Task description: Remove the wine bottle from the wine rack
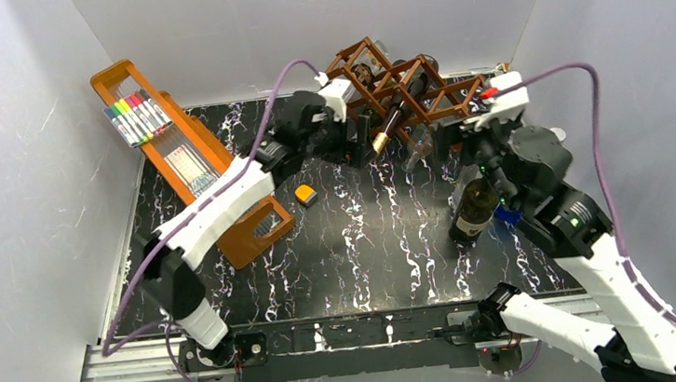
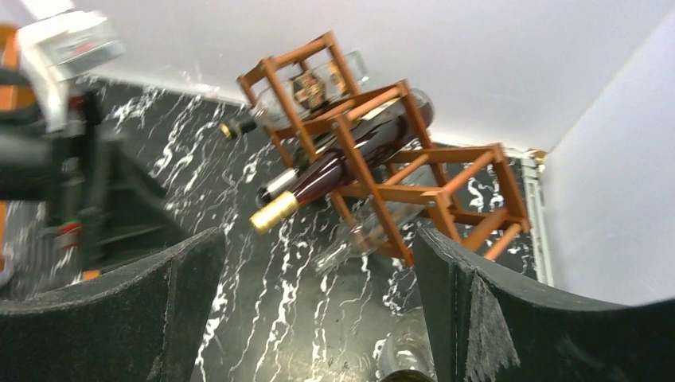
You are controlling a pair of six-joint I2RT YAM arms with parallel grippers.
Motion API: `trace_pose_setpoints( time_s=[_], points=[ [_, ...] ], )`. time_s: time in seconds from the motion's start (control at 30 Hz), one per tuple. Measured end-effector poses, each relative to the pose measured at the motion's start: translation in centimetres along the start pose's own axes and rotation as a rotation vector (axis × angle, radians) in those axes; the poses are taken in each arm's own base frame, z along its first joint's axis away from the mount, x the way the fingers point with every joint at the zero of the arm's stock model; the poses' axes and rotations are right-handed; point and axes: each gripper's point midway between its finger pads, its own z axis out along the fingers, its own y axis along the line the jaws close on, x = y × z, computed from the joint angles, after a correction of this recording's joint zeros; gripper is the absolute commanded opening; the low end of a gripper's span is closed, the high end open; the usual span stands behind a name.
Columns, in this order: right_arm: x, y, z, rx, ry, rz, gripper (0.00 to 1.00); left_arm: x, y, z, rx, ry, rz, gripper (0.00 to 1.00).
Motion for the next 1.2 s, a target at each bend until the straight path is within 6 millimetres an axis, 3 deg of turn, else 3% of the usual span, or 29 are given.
trace_pose_setpoints(
  time_s=[0.13,0.23,0.33,0.47,0.6,0.77,1.03,1.2],
  points=[
    [1.5,2.1,1.2,-0.085,0.069,-0.031,0.98,-0.2,2.2,4.9,-0.071,0.034,0.049,0.9],
    [2.0,2.8,1.0,-0.129,0.09,-0.038,0.98,-0.5,4.1,7.7,-0.14,0.061,0.099,0.9],
    [1.7,2.9,0.2,-0.153,0.077,-0.031,0.98,-1.9,5.8,9.5,-0.202,0.052,0.158,0.87],
    [1.1,2.6,-0.8,-0.164,0.05,-0.02,0.98,-3.4,7.3,11.0,-0.222,0.052,0.219,0.92],
    [1.1,2.3,-1.3,-0.163,0.041,-0.017,0.98,-3.4,7.0,12.4,-0.134,0.069,0.22,0.96],
    [0.9,2.2,-1.6,-0.163,0.032,-0.014,0.98,-1.7,6.3,14.9,-0.05,0.105,0.179,0.92],
    [1.2,1.9,-1.9,-0.155,0.046,-0.02,0.98,2.6,6.8,19.6,0.01,0.179,0.105,0.67],
    [1.0,1.4,-2.5,-0.142,0.034,-0.016,0.98,3.3,6.6,21.0,0.048,0.178,0.043,0.59]
  ],
)
